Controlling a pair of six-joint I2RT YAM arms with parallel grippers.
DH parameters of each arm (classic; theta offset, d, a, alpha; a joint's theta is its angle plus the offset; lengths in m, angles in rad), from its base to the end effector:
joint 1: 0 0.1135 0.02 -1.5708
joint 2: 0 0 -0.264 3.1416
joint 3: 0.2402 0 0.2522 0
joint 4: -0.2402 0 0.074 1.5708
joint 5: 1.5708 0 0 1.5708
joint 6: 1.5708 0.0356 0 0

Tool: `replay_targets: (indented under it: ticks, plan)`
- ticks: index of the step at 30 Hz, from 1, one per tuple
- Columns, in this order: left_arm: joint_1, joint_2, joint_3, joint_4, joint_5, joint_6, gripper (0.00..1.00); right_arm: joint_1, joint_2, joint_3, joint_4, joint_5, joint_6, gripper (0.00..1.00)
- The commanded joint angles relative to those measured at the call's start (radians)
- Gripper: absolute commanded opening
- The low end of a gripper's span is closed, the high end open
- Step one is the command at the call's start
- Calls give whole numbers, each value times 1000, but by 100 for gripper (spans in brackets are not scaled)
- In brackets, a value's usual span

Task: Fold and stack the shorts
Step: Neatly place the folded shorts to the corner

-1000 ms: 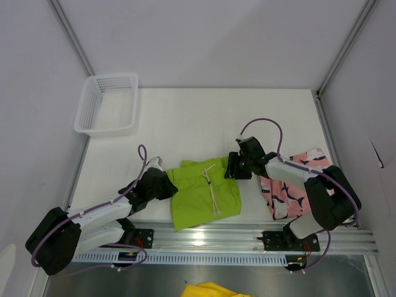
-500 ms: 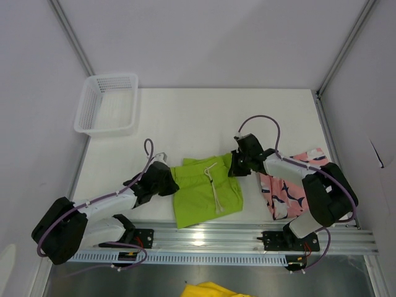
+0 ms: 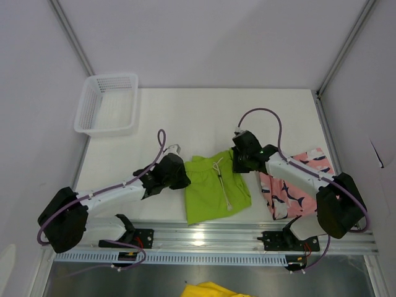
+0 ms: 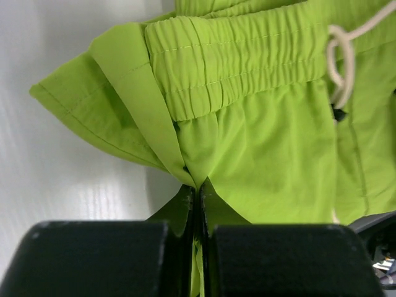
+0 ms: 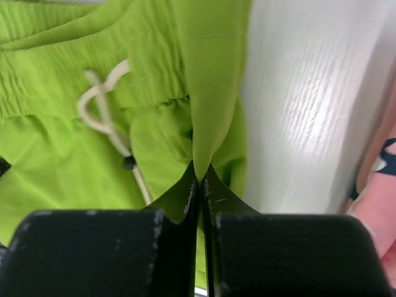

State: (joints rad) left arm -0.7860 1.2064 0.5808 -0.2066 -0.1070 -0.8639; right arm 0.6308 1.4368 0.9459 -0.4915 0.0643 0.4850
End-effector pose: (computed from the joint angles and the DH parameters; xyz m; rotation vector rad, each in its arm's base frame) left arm 0.1675 -0.1624 0.1845 -0.1488 2.4915 -0.6188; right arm 0.2354 0.1691 0.2215 -0.1633 2.5831 0.3445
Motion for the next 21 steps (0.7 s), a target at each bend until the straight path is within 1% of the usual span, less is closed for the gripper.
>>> replay_targets:
  ticks: [1,5,6,10,15,21]
  plan:
    - [-42,15,89,-27,-28,-35,0,49,-29,62,-32,29,36,0]
    - [-82,71,149,-50,-46,-44,0,119,20,112,-53,69,49,0]
    - [-88,85,187,-56,-49,-46,0,142,28,120,-56,81,53,0]
    - [-125,142,232,-80,-56,-60,0,171,54,160,-73,100,58,0]
    - [-157,171,295,-93,-59,-75,0,144,15,205,-150,140,49,0]
    - [-206,238,485,-131,-88,-77,0,60,-84,231,-234,141,30,0]
